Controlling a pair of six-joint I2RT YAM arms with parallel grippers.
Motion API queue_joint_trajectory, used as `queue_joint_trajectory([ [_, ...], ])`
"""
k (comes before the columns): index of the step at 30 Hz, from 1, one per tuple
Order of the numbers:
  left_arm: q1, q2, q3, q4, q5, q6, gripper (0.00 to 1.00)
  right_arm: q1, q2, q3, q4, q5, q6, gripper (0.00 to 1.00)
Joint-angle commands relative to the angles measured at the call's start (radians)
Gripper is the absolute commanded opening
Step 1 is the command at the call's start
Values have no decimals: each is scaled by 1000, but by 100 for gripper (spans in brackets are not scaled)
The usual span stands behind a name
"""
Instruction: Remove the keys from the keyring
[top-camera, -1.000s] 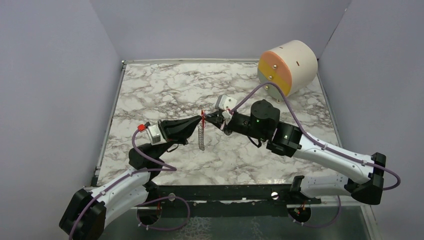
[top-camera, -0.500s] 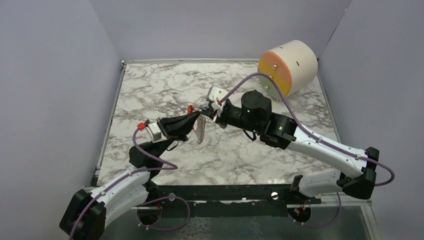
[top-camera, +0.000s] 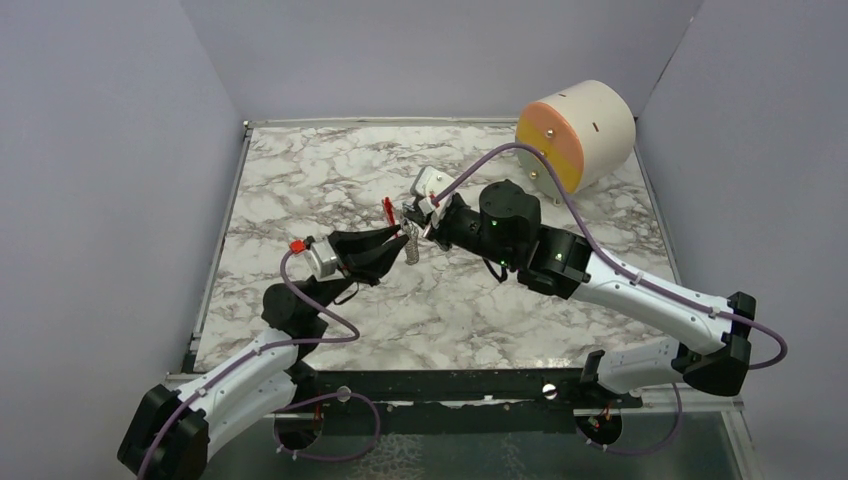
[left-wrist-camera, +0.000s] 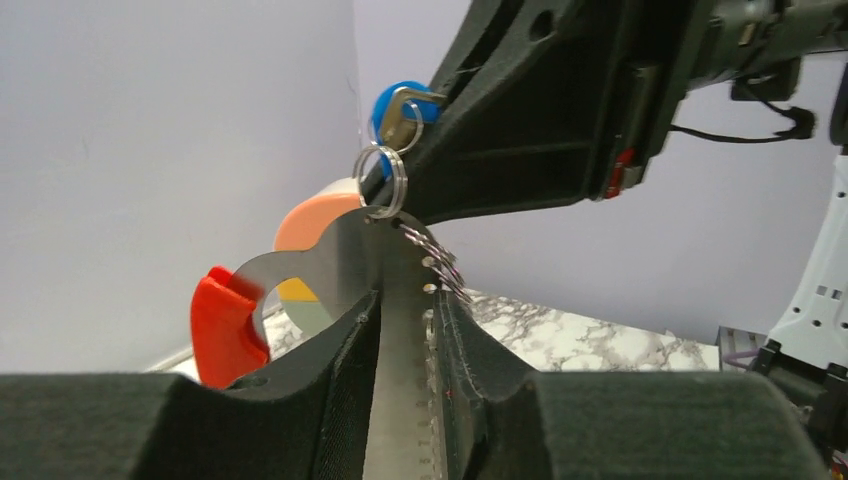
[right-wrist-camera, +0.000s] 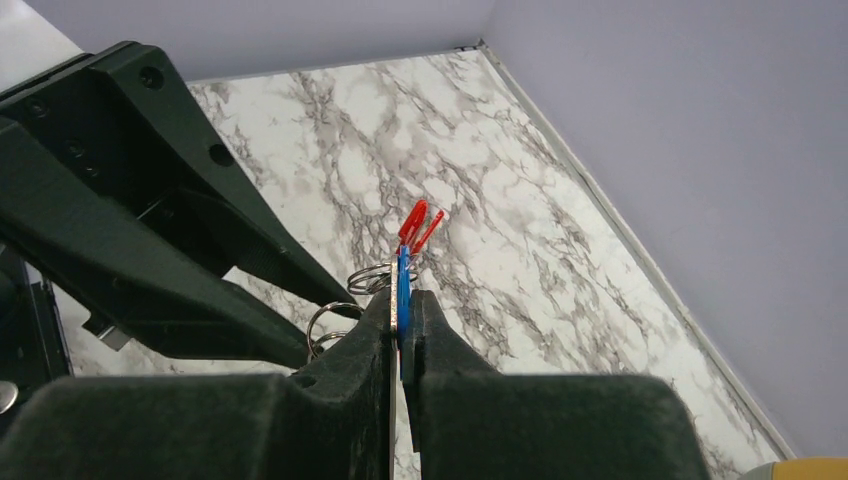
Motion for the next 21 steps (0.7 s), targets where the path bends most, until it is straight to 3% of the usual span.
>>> queue_joint_trajectory([
  [1,-4,-58,-1,-10,81,9,29,10,-39,14,82,53,-15,1],
  [10,-4,-194,4,-89,-29,52,30,11,-65,-8,76,46,-5,1],
  [16,-4,-206,105,-209,2,119,44,11,-82,-33,83,16,-3,1],
  [18,-4,-184,147,-247,52,142,74,12,-90,-41,84,1,-1,1],
  [21,-4,-155,183,-274,103,160,82,12,-108,-54,83,-20,3,1],
])
